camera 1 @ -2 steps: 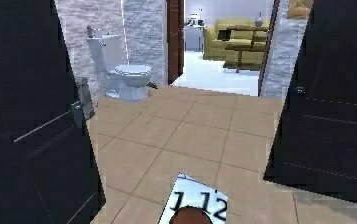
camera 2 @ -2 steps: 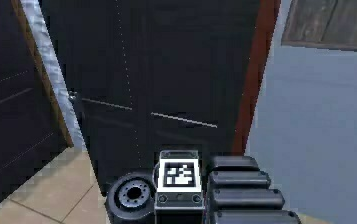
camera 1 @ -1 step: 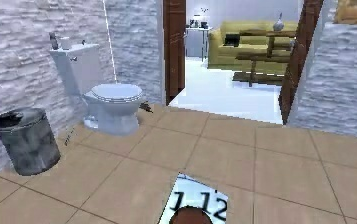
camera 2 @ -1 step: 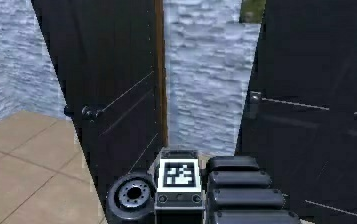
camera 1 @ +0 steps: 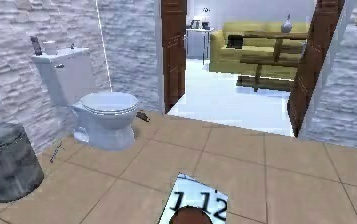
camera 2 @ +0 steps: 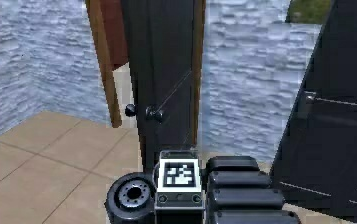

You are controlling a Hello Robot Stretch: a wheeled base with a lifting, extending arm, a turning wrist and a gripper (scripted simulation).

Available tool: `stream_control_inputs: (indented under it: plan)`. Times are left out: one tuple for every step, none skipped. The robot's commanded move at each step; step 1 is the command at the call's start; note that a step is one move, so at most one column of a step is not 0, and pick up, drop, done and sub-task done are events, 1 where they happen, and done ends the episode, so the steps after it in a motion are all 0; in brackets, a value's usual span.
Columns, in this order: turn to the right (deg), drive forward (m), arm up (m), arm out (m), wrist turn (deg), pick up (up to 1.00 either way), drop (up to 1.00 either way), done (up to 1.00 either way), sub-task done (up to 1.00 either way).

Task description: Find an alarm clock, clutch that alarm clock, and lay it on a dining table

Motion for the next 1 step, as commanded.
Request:
stream_control_inputs:
  plan:
    - [42.0, 0.00, 0.00, 0.00, 0.0, 0.00, 0.00, 0.00, 0.00]
